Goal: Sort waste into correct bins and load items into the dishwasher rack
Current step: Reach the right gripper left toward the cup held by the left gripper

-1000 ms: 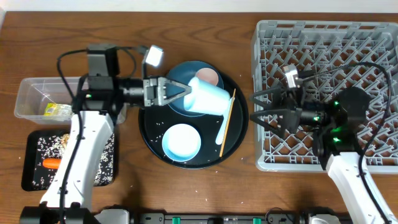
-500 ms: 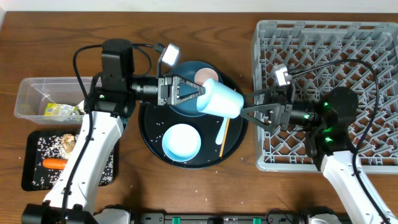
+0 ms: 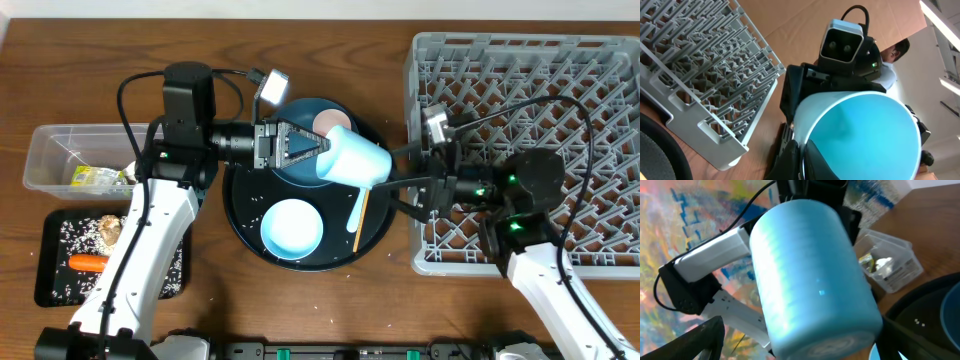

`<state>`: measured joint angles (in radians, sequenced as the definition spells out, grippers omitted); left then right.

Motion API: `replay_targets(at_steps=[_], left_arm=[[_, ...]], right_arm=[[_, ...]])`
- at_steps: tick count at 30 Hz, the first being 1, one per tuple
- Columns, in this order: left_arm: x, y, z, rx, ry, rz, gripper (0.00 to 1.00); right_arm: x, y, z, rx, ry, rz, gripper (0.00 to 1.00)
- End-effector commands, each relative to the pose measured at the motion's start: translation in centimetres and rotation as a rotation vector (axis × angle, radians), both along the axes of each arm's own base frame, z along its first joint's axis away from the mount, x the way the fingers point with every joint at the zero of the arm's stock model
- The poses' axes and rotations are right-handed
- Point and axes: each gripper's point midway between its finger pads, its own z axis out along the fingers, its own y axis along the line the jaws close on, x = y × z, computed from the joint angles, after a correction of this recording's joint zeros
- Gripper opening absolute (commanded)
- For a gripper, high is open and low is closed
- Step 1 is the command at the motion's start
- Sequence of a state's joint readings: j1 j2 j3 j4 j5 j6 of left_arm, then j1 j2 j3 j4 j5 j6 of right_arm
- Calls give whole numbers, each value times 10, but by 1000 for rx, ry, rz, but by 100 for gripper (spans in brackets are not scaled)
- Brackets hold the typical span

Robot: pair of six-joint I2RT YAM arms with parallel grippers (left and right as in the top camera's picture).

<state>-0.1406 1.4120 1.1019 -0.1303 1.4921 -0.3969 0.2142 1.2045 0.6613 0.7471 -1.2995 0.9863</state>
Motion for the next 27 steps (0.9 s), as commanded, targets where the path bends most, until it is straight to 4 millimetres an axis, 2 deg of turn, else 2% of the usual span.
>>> replay_targets(at_steps=[1, 5, 11, 14, 19, 27], left_arm=[[-1, -1, 6, -6, -10, -8, 6], [-1, -1, 7, -6, -13, -9, 7], [-1, -1, 6, -6, -12, -8, 7], [-1, -1, 6, -6, -12, -9, 7], [-1, -1, 6, -6, -12, -9, 7], [-1, -1, 7, -7, -12, -9, 7]], right_arm=[[0, 5, 7, 8, -43, -4, 88], [-1, 8, 7, 8, -65, 2, 82], [-4, 10, 8, 10, -101, 11, 67], [-6, 11, 13, 19, -146, 14, 64], [-12, 14, 22, 39, -216, 28, 64], [-12, 15, 22, 42, -224, 26, 70]])
